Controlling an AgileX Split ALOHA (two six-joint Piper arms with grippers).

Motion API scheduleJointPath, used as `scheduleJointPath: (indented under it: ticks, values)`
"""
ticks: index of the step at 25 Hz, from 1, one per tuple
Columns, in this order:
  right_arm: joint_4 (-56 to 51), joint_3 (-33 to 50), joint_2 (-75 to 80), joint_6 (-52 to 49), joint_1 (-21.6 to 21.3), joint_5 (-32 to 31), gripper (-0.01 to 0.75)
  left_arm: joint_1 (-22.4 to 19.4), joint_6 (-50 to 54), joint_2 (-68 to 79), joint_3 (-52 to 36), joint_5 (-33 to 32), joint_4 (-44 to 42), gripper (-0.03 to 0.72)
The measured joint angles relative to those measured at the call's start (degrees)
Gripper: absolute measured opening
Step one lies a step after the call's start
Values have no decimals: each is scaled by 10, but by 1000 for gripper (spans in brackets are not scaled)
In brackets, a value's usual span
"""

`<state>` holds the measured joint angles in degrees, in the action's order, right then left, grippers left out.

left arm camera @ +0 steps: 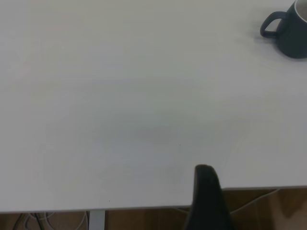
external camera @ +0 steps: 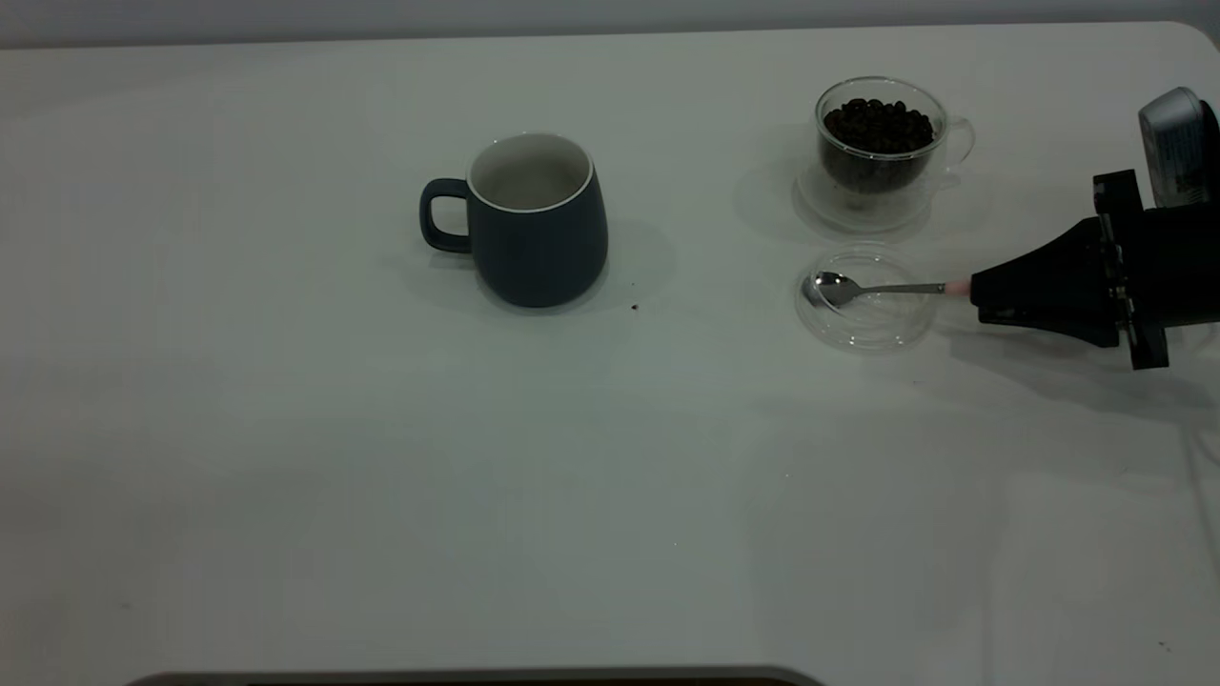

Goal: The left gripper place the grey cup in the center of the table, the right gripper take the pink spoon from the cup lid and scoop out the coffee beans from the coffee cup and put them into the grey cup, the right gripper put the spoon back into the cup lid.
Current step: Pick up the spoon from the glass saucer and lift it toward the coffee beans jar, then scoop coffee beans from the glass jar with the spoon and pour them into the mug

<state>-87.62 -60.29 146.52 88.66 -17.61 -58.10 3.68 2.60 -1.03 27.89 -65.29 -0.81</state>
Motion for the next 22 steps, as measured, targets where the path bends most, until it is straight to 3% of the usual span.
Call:
scheduleJointPath:
  ticks: [13, 17, 22]
  values:
    - [116, 1, -139, -3, 0, 16, 100, 0, 0, 0, 0, 0, 0, 569]
    - [103, -3, -201, -4, 0, 15, 100, 0, 0, 0, 0, 0, 0, 569]
    - [74, -67, -207, -30, 0, 31, 100, 0, 0, 0, 0, 0, 0, 569]
